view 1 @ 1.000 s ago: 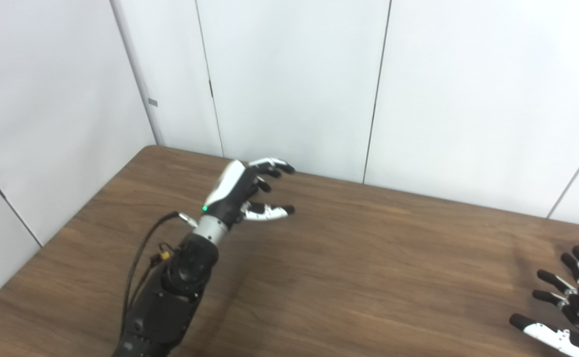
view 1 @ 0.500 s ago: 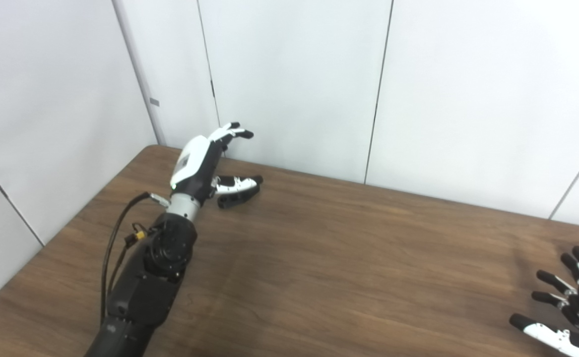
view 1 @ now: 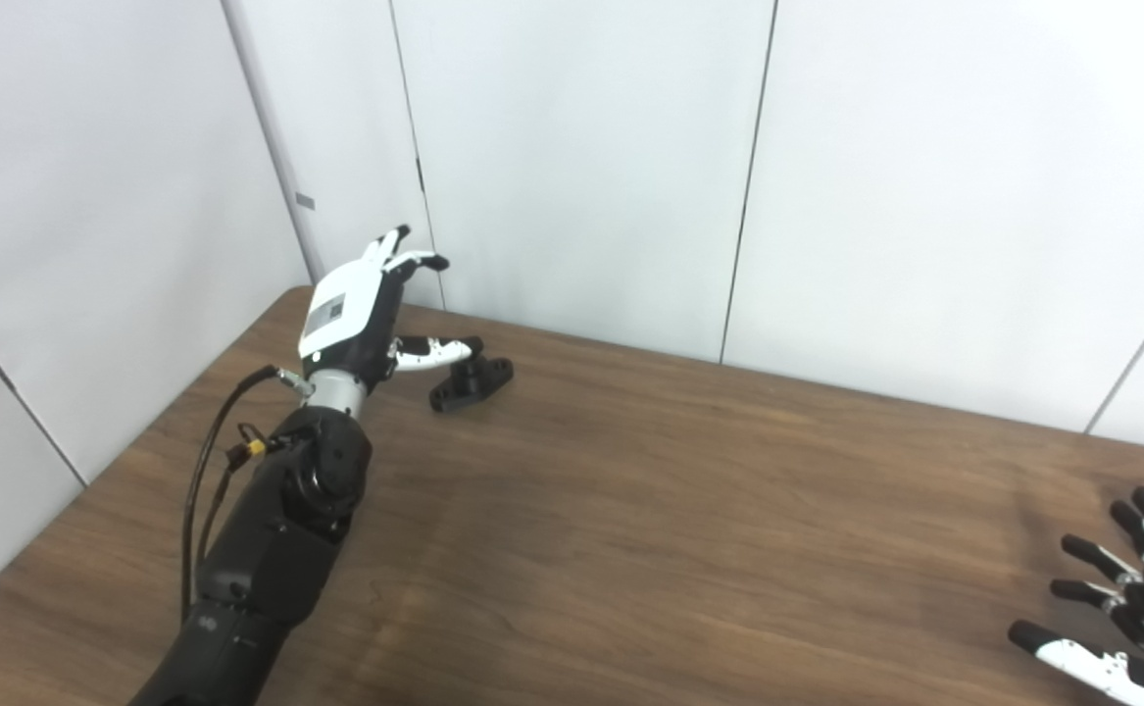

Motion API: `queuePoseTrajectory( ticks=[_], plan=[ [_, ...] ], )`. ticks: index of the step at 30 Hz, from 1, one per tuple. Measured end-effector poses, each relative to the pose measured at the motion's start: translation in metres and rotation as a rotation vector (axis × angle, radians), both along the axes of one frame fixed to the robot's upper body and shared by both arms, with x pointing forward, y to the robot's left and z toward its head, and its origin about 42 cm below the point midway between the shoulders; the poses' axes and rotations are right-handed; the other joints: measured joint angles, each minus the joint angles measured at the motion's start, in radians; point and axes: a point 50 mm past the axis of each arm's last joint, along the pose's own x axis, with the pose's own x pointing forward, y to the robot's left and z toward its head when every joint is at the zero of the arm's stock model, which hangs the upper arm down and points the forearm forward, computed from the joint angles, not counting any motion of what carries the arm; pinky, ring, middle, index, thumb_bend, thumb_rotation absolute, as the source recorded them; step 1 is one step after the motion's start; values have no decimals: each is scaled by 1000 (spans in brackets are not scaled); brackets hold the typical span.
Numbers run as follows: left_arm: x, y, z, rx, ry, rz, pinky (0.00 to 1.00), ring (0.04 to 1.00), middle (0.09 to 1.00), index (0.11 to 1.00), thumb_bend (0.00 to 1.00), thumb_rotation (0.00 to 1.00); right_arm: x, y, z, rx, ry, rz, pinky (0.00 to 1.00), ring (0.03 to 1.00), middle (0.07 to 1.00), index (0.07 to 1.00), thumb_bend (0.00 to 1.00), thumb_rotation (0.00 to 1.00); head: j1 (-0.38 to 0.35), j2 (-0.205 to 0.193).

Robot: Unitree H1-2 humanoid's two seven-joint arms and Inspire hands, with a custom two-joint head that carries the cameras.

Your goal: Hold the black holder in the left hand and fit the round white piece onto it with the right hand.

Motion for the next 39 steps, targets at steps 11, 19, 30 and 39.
queuePoseTrajectory(
  ticks=[11,19,30,39],
  plan=[
    [7,9,-11,18,184,80,1000,1000,1000,834,1000,517,-1,-2,0,1,2,4,700,846,985,1000,697,116,-2,5],
    [11,5,-23,48,254,94,1000,1000,1000,829,1000,473,-2,-3,2,8,-3,7,685,844,982,1000,681,121,2,8],
    [14,4,-42,71,329,116,1000,1000,1000,825,1000,464,-5,-4,3,5,-9,6,685,845,976,1000,678,125,-5,14],
    [21,1,-58,62,334,142,1000,1000,1000,811,996,368,-6,-3,4,4,-12,6,673,825,966,1000,683,138,-15,15]
  ],
)
